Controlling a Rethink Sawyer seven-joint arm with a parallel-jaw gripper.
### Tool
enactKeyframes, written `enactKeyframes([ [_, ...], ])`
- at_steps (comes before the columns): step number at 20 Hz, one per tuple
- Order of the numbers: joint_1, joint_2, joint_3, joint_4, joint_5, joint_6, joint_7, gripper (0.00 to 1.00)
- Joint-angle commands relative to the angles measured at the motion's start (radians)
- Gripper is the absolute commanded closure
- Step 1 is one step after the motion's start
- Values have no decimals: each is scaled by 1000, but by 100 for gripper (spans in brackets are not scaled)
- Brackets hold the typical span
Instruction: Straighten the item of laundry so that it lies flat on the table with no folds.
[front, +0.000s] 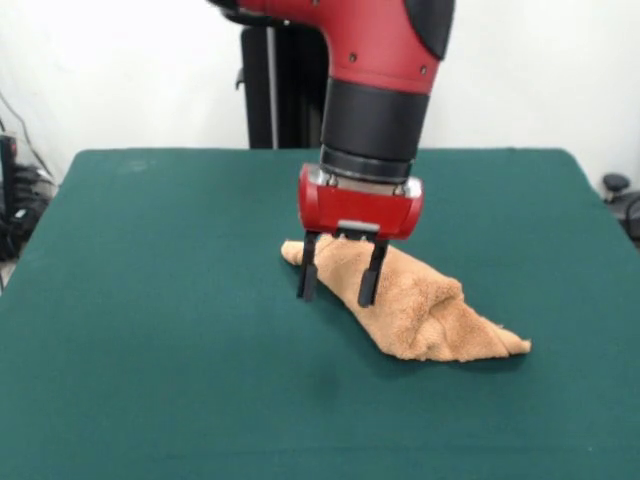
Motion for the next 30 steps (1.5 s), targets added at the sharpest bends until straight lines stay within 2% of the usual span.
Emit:
enactKeyframes([
  [1,8,97,134,115,-78,-70,65,0],
  [5,30,114,116,121,-77,-84,111,0],
  [11,68,58,121,178,-29,-41,167,0],
  [21,92,1,142,204,19,25,182,0],
  [26,75,-20,198,228,50,50,175,0],
  [30,102,-31,179,229,74,65,187,0],
])
